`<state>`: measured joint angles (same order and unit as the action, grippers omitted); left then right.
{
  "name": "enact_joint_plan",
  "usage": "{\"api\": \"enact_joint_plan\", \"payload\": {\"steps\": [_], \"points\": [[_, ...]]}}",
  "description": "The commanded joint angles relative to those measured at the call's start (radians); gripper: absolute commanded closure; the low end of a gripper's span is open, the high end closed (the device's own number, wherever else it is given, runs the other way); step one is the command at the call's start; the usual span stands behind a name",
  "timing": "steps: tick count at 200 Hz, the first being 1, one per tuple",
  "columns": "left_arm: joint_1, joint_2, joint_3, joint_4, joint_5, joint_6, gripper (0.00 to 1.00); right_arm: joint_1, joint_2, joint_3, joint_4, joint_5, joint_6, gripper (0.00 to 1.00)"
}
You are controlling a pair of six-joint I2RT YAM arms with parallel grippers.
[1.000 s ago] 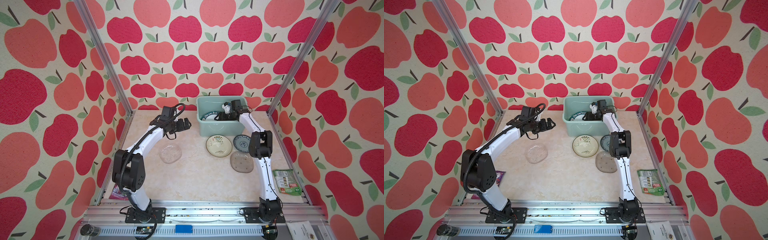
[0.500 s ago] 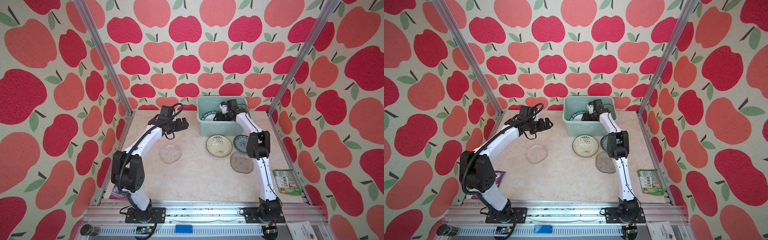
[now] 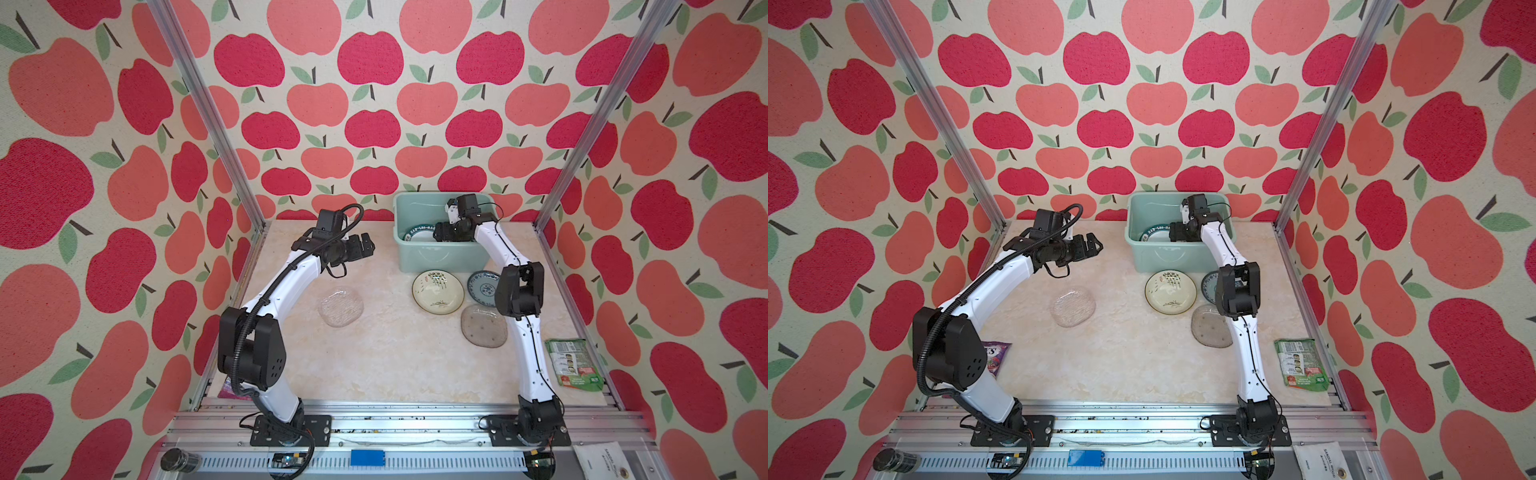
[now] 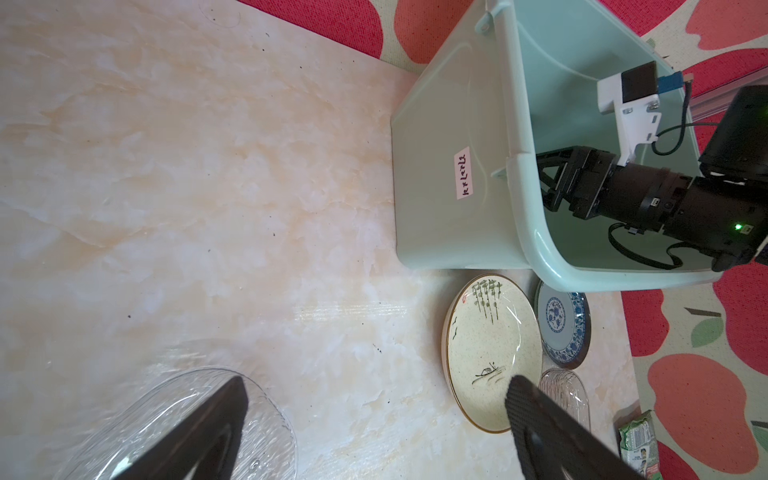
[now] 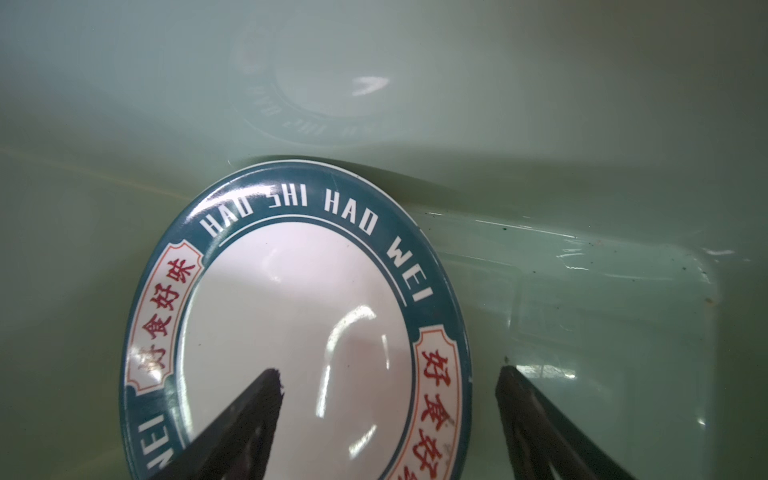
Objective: Place the plates into the plastic bin on the countertop
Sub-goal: 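Open the right gripper and raise it out of the bin, then move both grippers toward opposite edges of the cream tree-painted plate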
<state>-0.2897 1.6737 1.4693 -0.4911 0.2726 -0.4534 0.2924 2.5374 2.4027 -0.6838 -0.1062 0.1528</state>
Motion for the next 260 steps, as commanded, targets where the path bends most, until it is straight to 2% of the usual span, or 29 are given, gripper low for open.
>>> {"api": "enact_joint_plan", "payload": {"steps": [1, 74, 128, 156, 179, 203, 236, 260], "points": [[0.007, -0.039, 0.008, -0.034, -0.023, 0.018, 0.01, 0.002, -0.081, 0.035, -0.045, 0.012, -0.024, 0.15], [0.001, -0.134, -0.003, -0.070, -0.028, -0.003, 0.01, 0.014, -0.235, 0.055, -0.050, -0.040, -0.010, 0.15], [-0.015, -0.251, 0.003, -0.136, -0.038, -0.007, 0.01, 0.031, -0.329, 0.049, -0.134, -0.056, -0.004, 0.15], [-0.034, -0.312, 0.033, -0.186, -0.018, -0.017, 0.01, 0.046, -0.430, 0.035, -0.189, -0.073, -0.001, 0.15], [-0.077, -0.366, 0.048, -0.236, -0.007, -0.029, 0.01, 0.050, -0.586, -0.097, -0.202, -0.112, 0.019, 0.16], [-0.122, -0.424, 0.033, -0.291, 0.031, -0.102, 0.01, 0.051, -0.776, -0.296, -0.206, -0.160, 0.045, 0.16], [-0.199, -0.493, -0.037, -0.336, 0.039, -0.209, 0.01, 0.050, -1.032, -0.602, -0.171, -0.229, 0.102, 0.17], [-0.268, -0.520, -0.112, -0.292, 0.027, -0.275, 0.01, 0.048, -1.179, -0.809, -0.155, -0.276, 0.127, 0.17]]}}
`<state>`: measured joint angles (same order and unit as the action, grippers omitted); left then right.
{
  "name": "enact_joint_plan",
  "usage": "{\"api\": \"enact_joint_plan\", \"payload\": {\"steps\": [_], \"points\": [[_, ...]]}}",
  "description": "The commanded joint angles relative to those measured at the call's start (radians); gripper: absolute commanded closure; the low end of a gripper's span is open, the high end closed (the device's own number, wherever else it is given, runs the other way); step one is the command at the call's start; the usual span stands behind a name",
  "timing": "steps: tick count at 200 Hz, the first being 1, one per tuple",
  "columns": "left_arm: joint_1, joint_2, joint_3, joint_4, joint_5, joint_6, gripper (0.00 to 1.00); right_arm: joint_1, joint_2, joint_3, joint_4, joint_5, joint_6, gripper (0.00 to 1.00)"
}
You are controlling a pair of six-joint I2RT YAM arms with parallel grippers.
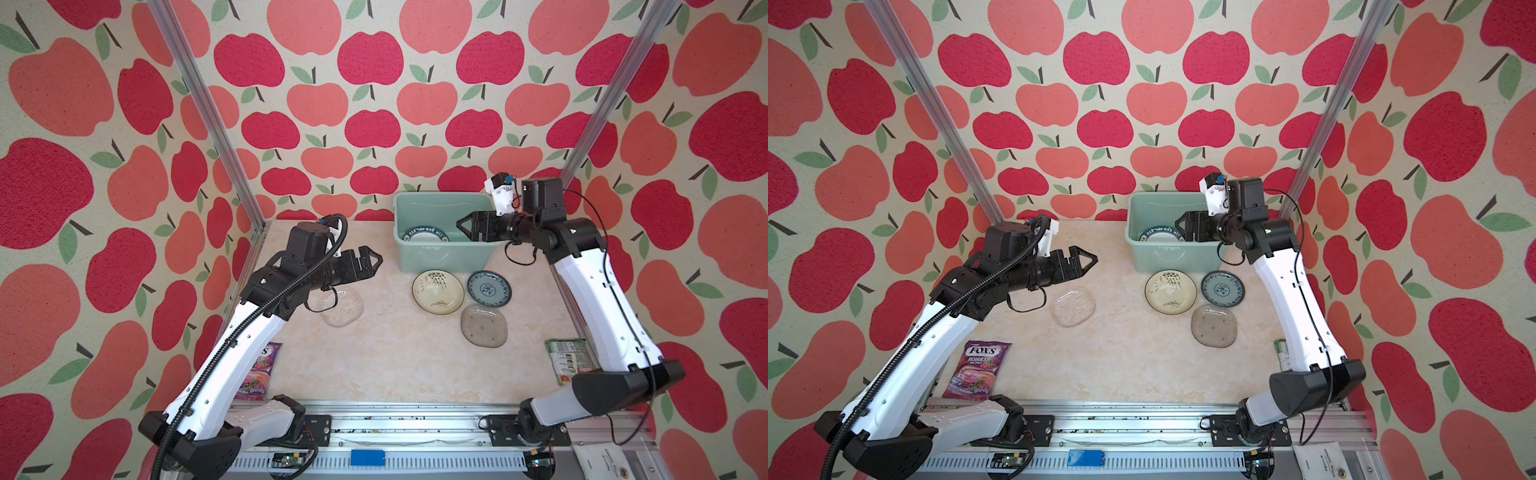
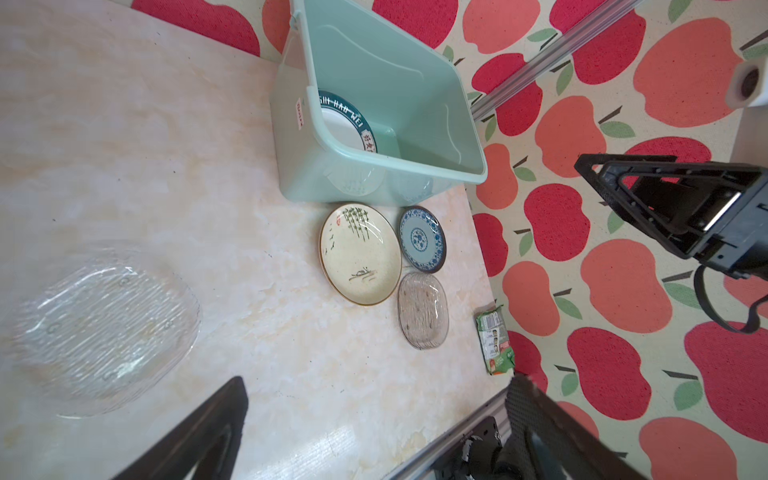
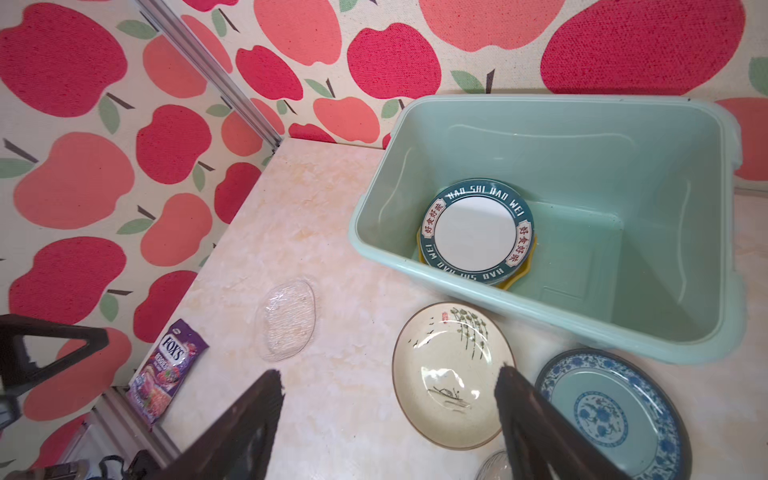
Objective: Place the plates into the plastic bin on the countertop
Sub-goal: 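Move both grippers toward opposite edges of the cream tree-painted plate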
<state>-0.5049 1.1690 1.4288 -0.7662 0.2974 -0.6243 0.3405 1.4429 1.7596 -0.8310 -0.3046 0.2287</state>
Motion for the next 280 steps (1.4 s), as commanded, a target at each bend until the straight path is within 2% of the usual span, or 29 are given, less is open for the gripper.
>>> {"api": "enact_joint_plan", "payload": {"steps": [1, 35, 60, 86, 118, 149, 197, 280], "points": [[-0.056, -0.016, -0.075, -0.014, 0.001, -0.107, 0.01, 0.000, -0.090, -0.174, -0.006, -0.078, 0.052, 0.17], [-0.136, -0.019, -0.228, 0.153, -0.047, -0.217, 0.01, -0.005, -0.252, -0.440, 0.021, -0.079, 0.072, 0.17], [-0.178, 0.031, -0.298, 0.263, -0.072, -0.271, 0.01, -0.038, -0.309, -0.582, 0.052, -0.102, 0.085, 0.16], [-0.196, 0.114, -0.332, 0.356, -0.077, -0.289, 0.01, -0.116, -0.314, -0.696, 0.135, -0.167, 0.113, 0.17], [-0.190, 0.199, -0.381, 0.500, -0.058, -0.278, 0.01, -0.191, -0.252, -0.797, 0.263, -0.237, 0.163, 0.17], [-0.155, 0.286, -0.434, 0.660, -0.003, -0.269, 0.01, -0.212, -0.161, -0.849, 0.379, -0.251, 0.215, 0.20], [-0.119, 0.441, -0.453, 0.858, 0.047, -0.270, 0.01, -0.212, -0.023, -0.846, 0.478, -0.223, 0.259, 0.24], [-0.068, 0.646, -0.405, 0.989, 0.109, -0.254, 0.01, -0.211, 0.165, -0.823, 0.585, -0.225, 0.307, 0.27]]}}
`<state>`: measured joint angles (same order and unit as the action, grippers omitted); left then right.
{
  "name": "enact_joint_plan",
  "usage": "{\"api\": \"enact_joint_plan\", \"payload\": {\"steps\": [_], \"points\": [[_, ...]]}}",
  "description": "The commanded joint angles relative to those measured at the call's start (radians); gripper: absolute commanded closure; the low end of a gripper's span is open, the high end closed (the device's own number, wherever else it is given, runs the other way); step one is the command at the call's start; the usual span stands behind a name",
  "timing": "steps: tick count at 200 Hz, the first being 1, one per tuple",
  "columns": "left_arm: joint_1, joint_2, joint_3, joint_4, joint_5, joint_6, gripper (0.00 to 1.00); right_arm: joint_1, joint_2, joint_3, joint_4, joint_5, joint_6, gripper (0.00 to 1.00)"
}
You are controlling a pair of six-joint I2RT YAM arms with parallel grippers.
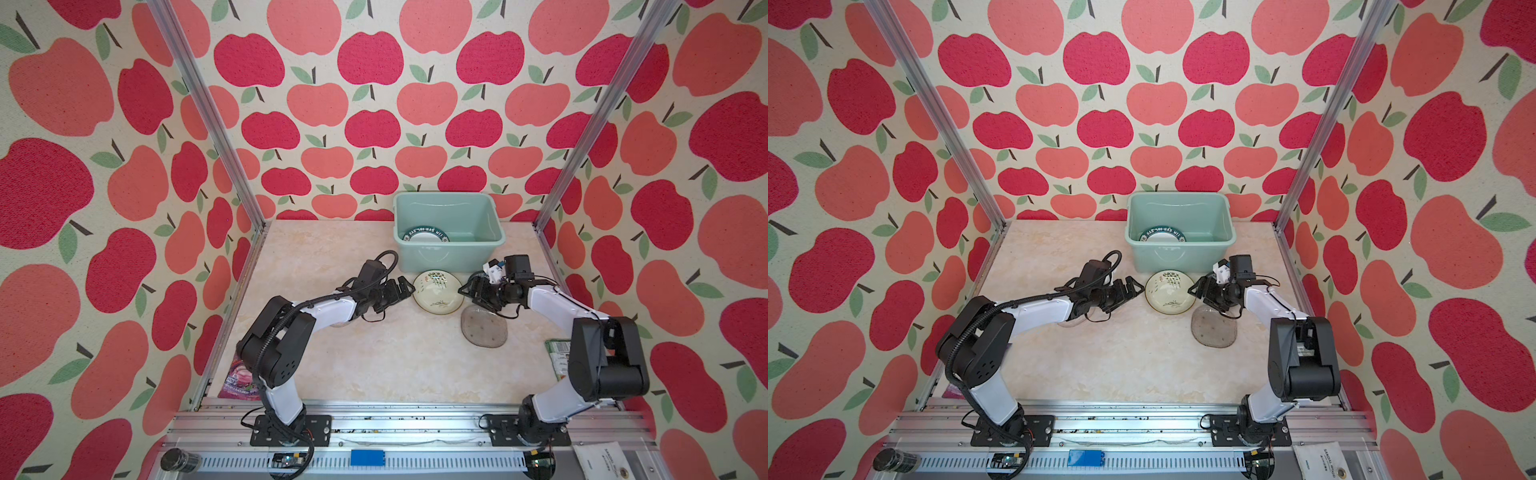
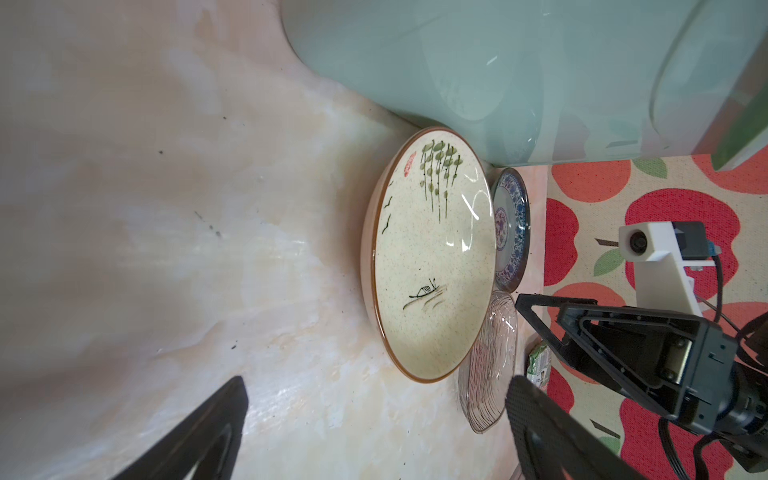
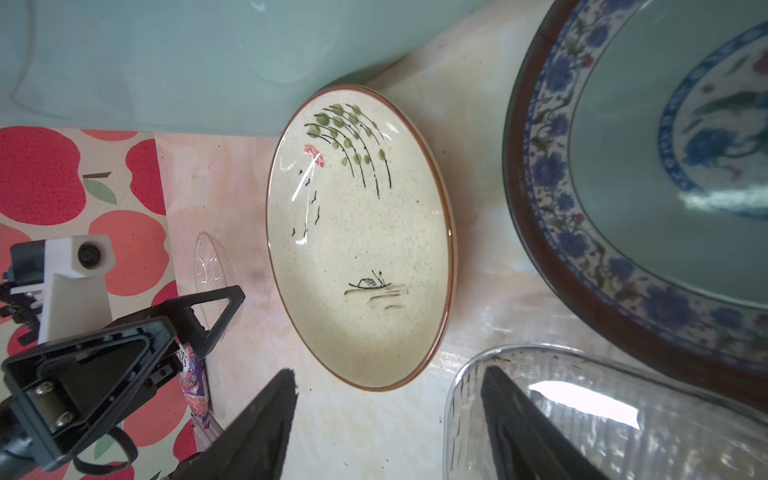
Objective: Place the plates into the plastic bin on the countertop
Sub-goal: 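Move both grippers toward opposite edges of the cream tree-painted plate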
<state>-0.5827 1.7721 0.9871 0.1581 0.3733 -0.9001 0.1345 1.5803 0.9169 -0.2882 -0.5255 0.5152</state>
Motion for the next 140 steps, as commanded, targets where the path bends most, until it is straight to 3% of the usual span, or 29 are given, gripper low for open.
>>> {"api": "enact_joint_plan", "payload": {"steps": [1, 73, 140], "points": [[0.010, 0.044, 0.037, 0.065, 0.033, 0.024, 0.01, -0.005, 0.029, 0.020, 0.043, -0.004, 0.021, 0.27], [0.017, 0.160, 0.105, 0.099, 0.075, 0.112, 0.01, 0.027, 0.137, 0.100, 0.030, 0.003, 0.003, 0.28], [0.020, 0.236, 0.145, 0.142, 0.194, 0.207, 0.01, 0.068, 0.202, 0.115, 0.084, -0.023, 0.001, 0.28]]}}
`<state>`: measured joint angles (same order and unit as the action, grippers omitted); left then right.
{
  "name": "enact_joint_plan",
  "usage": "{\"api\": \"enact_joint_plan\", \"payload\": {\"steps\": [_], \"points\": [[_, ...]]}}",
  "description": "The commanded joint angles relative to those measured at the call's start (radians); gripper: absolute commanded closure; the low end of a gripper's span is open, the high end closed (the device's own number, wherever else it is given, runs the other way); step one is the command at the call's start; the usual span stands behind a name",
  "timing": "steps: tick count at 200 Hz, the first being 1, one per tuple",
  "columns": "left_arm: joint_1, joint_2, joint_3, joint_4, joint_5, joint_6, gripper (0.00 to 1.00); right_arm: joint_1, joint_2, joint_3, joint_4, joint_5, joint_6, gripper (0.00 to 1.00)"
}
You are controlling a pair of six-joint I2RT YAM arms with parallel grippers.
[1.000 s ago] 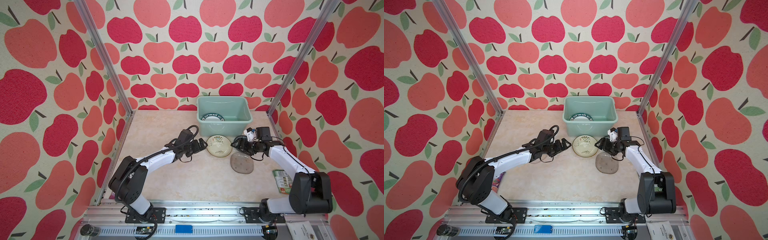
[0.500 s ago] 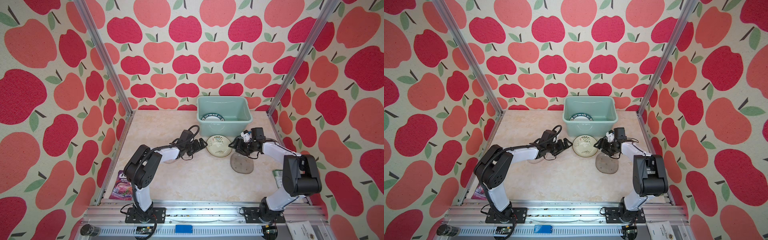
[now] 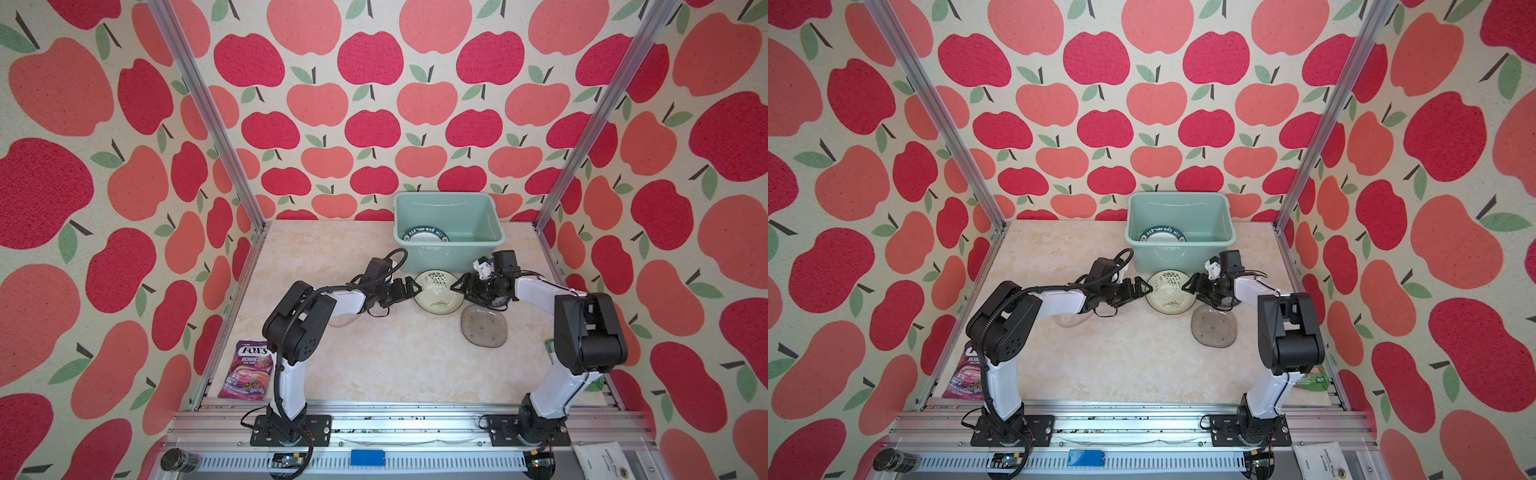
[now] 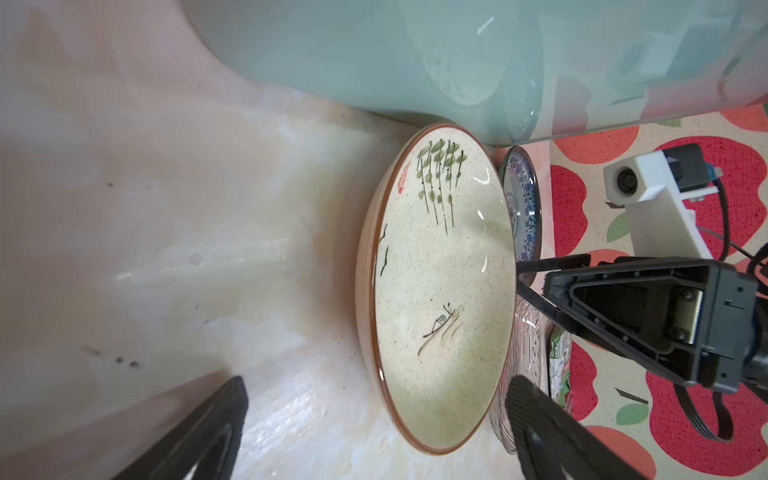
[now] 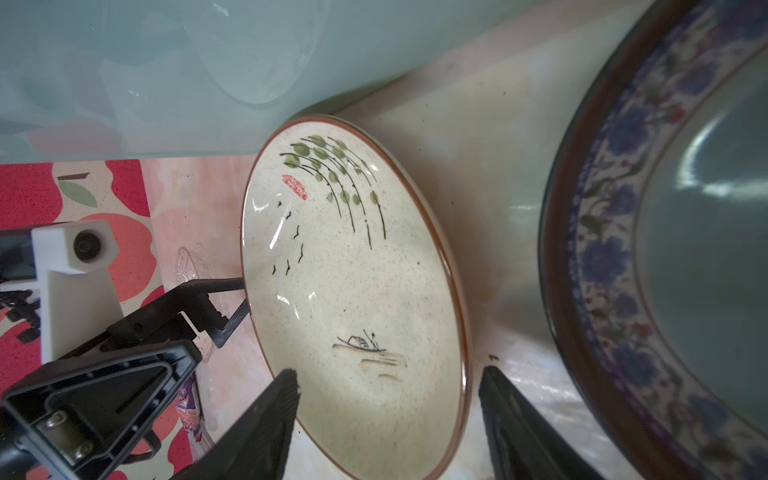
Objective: Place the plates into the plastic bin on the countertop
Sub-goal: 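Move both grippers toward opposite edges of the cream tree-painted plate, then close both grippers on opposite edges of the cream plate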
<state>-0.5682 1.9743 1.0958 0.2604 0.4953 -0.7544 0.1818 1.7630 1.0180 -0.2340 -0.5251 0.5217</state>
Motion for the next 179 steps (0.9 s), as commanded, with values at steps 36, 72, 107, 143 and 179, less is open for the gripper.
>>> {"api": "enact_joint_plan", "payload": {"steps": [36, 72, 107, 143, 179], "points": [[0.005, 0.053, 0.030, 0.106, 0.100, 0.037, 0.01, 0.035, 0.047, 0.016, 0.056, -0.072, 0.003, 0.28], [0.004, 0.071, 0.026, 0.153, 0.122, 0.011, 0.00, 0.035, 0.072, 0.030, 0.065, -0.079, 0.006, 0.28], [0.005, 0.092, 0.028, 0.180, 0.132, -0.008, 0.02, 0.035, 0.090, 0.037, 0.084, -0.099, 0.012, 0.28], [0.008, 0.108, 0.030, 0.187, 0.150, -0.016, 0.04, 0.035, 0.092, 0.016, 0.181, -0.166, 0.052, 0.28], [0.010, 0.119, 0.030, 0.201, 0.159, -0.027, 0.04, 0.041, 0.078, 0.006, 0.236, -0.207, 0.077, 0.28]]}}
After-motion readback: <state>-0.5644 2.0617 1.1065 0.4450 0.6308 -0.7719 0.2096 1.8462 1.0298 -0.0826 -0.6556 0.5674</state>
